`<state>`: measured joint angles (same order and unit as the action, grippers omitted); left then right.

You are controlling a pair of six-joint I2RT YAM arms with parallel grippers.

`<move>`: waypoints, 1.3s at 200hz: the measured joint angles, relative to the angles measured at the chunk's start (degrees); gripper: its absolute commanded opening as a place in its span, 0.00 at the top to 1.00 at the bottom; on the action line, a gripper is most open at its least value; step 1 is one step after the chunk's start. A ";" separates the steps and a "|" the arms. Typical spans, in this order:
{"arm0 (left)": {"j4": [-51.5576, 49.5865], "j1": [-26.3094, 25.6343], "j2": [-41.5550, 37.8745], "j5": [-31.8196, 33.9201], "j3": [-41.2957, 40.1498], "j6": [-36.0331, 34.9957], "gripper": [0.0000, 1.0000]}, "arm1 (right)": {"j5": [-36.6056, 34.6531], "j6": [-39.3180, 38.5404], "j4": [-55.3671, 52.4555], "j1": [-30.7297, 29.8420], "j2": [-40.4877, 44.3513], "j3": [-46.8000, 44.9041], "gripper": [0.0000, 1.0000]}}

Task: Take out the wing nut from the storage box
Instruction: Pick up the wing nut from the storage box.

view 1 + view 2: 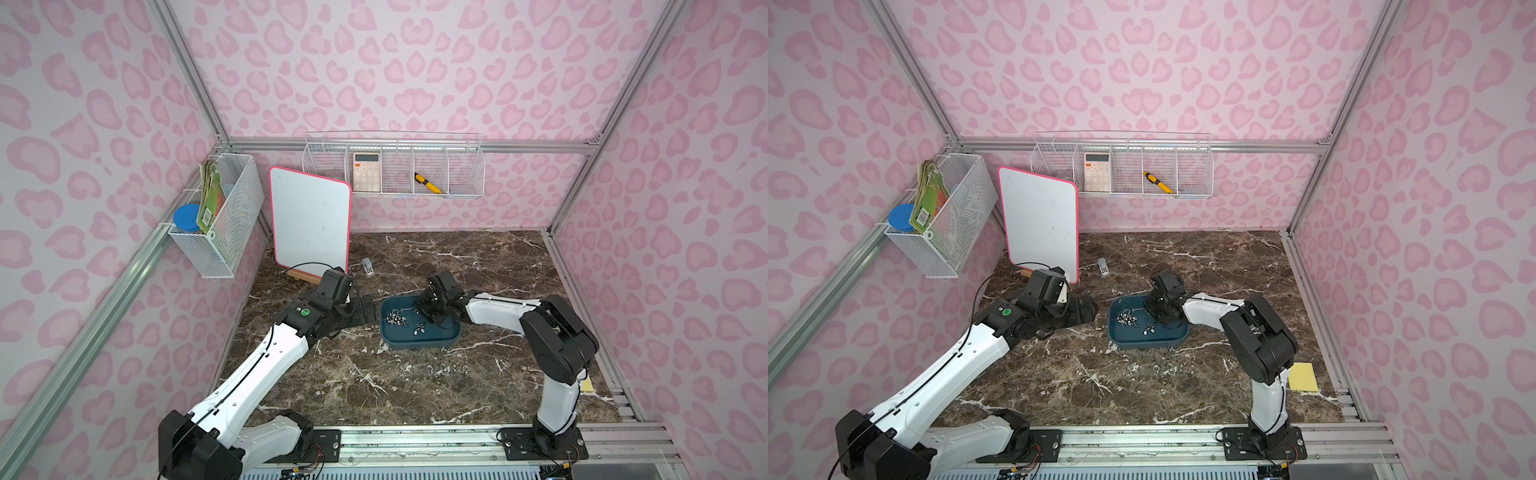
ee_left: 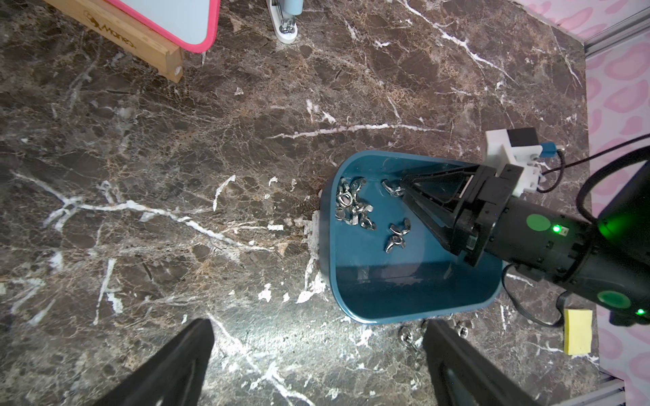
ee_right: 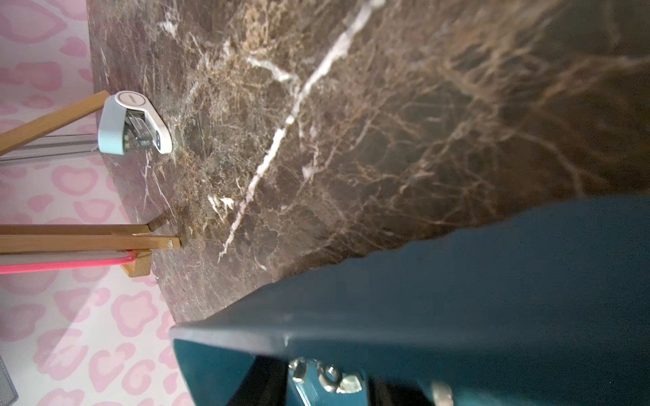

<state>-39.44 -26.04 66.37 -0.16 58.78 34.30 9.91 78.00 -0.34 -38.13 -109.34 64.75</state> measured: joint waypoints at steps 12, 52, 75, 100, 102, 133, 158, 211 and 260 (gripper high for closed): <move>-0.28 0.00 0.02 0.04 0.00 0.00 0.01 | -0.02 0.20 0.00 0.00 -0.61 0.37 0.64; -0.24 0.22 0.31 0.13 -0.17 -0.04 0.01 | -0.17 0.70 -1.66 0.15 -1.97 1.29 0.65; -0.22 0.37 0.44 0.13 -0.20 -0.04 0.01 | 0.24 0.98 -2.51 0.26 -3.10 2.75 0.66; -0.04 0.59 0.52 0.11 -0.39 -0.04 0.01 | 0.09 0.57 -2.89 0.09 -3.39 3.15 0.74; -0.04 0.61 0.52 0.11 -0.42 -0.04 0.01 | 0.09 0.59 -2.89 0.09 -3.39 3.15 0.74; 0.11 0.66 0.68 0.09 -0.72 -0.04 0.01 | 0.02 0.13 -3.45 -0.11 -3.39 3.26 0.72; 0.17 0.76 0.74 -0.07 -0.72 -0.04 0.01 | 0.00 -0.31 -4.92 -1.03 -3.37 3.89 0.65; 0.61 0.81 0.48 -0.15 -1.60 -0.02 0.01 | 0.17 -0.52 -6.64 -1.60 -2.86 3.98 0.67; 0.63 0.87 -0.57 -0.28 -2.14 0.00 0.01 | 0.04 -0.68 -6.03 -1.25 -2.58 3.13 0.87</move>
<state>-38.81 -25.17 65.80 -0.45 56.64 34.30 9.96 77.32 -6.37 -39.38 -111.92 67.88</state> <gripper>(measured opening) 0.988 0.189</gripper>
